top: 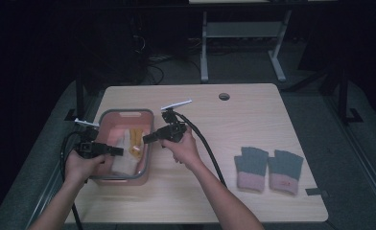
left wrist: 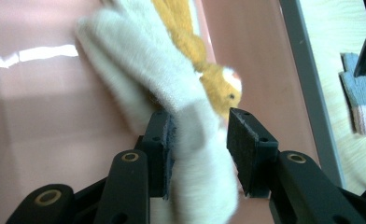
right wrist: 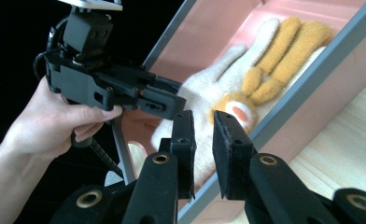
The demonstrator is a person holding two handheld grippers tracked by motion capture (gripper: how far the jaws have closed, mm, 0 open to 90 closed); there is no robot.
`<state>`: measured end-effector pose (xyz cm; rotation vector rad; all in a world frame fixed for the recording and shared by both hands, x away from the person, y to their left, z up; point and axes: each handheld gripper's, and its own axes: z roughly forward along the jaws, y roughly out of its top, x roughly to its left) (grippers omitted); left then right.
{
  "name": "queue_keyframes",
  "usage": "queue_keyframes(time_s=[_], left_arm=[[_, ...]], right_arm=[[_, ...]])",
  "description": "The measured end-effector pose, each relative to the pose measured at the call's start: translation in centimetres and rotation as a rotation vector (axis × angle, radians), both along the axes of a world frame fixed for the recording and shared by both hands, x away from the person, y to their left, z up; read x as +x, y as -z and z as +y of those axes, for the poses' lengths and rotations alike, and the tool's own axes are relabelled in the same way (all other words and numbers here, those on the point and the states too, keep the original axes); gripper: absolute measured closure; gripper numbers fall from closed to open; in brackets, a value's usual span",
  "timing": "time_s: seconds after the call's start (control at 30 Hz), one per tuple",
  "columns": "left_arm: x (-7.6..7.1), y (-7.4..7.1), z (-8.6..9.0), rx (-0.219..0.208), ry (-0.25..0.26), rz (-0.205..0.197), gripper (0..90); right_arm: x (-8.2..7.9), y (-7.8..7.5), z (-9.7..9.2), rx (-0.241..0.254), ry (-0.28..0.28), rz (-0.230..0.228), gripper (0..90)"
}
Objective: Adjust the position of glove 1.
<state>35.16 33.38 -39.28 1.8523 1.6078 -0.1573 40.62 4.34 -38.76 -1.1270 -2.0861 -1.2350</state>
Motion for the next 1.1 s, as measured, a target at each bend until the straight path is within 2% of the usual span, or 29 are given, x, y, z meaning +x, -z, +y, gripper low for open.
queue_keyframes(time_s=[0.13,0.2,0.3,0.47,0.5,0.6,0.63,0.67,0.7,0.73,0.77,0.83,0.87,0.93,1.1], left_arm=[[-0.1,-0.6,0.3,0.006,-0.026,-0.038,62.1],[-0.2,-0.7,0.2,-0.005,-0.011,-0.06,70.4],[-0.2,-0.9,0.0,0.005,-0.02,-0.089,72.8],[0.0,-1.1,-0.4,0.011,-0.008,-0.099,74.8],[0.2,-0.8,-0.7,0.036,0.013,-0.07,74.8],[0.6,-0.1,-1.3,0.07,0.043,-0.029,74.6],[0.6,-0.1,-1.3,0.07,0.043,-0.029,74.2],[0.8,0.4,-1.6,0.078,0.052,-0.005,73.3],[0.8,0.4,-1.6,0.078,0.052,-0.005,72.1],[1.1,0.9,-1.8,0.087,0.054,0.028,70.6],[1.1,0.9,-1.8,0.087,0.054,0.028,69.8],[1.4,1.2,-2.1,0.12,0.054,0.048,69.5],[1.5,1.5,-2.1,0.153,0.066,0.062,69.5],[1.6,1.8,-2.2,0.185,0.07,0.066,69.9],[1.3,1.4,-1.8,0.154,0.053,0.048,66.8]], right_arm=[[-0.1,-0.1,-0.5,0.006,0.005,-0.005,78.0],[-0.2,-0.1,-0.9,0.005,0.008,-0.007,77.7],[-0.2,-0.2,-1.4,0.007,0.014,-0.009,77.5],[-0.3,-0.2,-2.2,0.003,0.025,-0.008,77.3],[-0.3,-0.2,-2.6,0.006,0.03,-0.007,77.4],[-0.3,-0.3,-2.9,0.008,0.036,-0.009,77.3],[-0.3,-0.3,-2.9,0.008,0.036,-0.009,77.3],[-0.4,-0.4,-3.1,0.009,0.038,-0.011,77.4],[-0.4,-0.4,-3.1,0.009,0.038,-0.011,77.4],[-0.4,-0.4,-3.4,0.009,0.038,-0.013,76.7],[-0.4,-0.4,-3.4,0.009,0.038,-0.013,76.7],[-0.5,-0.4,-3.8,0.008,0.038,-0.015,76.3],[-0.5,-0.4,-3.9,0.009,0.039,-0.013,76.1],[-0.5,-0.3,-4.1,0.01,0.042,-0.013,75.8],[-0.7,-0.3,-4.7,0.018,0.048,-0.012,74.5]])
